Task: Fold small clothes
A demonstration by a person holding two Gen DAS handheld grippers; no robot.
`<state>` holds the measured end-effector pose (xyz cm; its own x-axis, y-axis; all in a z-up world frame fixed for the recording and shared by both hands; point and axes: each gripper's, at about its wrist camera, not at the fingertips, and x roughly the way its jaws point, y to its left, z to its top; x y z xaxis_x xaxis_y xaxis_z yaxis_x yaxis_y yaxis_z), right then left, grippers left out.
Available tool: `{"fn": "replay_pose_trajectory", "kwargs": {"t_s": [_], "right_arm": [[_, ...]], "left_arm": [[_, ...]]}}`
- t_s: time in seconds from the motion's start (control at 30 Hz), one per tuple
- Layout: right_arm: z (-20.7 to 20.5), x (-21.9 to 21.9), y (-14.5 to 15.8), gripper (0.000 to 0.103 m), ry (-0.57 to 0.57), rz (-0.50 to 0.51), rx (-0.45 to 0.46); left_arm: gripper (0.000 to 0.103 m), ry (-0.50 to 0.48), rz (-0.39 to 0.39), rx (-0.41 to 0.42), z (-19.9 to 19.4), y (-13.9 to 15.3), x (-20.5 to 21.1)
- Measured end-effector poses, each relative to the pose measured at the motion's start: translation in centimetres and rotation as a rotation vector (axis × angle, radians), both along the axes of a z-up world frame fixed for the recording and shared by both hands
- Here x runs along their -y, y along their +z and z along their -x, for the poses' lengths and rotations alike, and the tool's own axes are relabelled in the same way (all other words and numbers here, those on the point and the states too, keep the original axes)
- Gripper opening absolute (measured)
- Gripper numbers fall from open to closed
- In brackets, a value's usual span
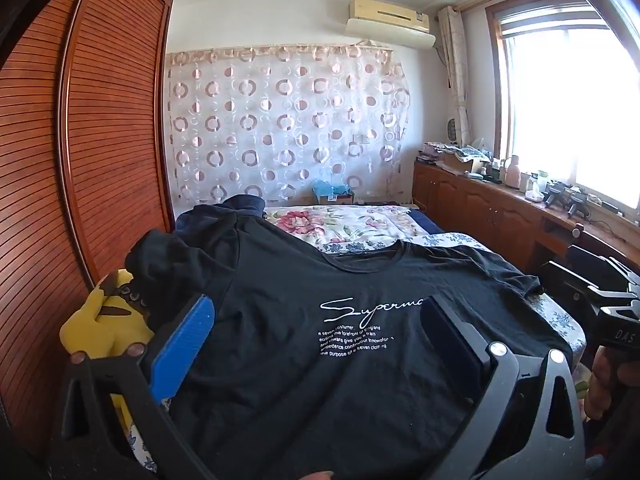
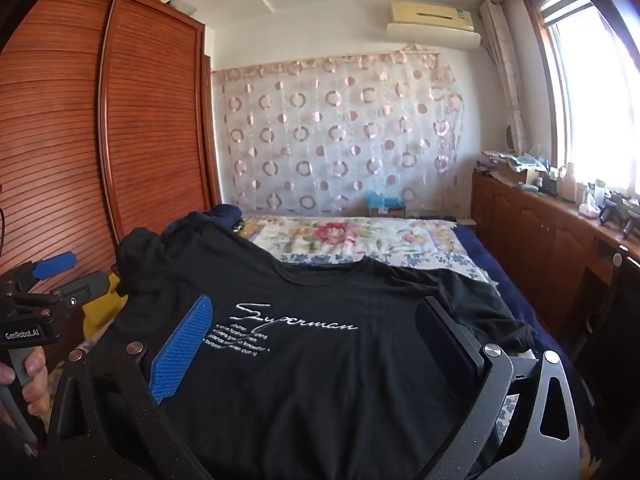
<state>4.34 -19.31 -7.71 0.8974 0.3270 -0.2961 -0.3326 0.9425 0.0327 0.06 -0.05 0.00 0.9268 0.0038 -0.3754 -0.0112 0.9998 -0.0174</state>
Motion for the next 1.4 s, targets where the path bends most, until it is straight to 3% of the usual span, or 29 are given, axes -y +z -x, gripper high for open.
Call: {"fn": "replay_pose_trajectory", "kwargs": {"t_s": [1.4], "right_arm": [[0.6,0.1,0.4,0.103,0.004,0.003,0.010]], "left_arm": [[0.103,0.007,-0.004,0.029,1.1,1.0,0.0]]}}
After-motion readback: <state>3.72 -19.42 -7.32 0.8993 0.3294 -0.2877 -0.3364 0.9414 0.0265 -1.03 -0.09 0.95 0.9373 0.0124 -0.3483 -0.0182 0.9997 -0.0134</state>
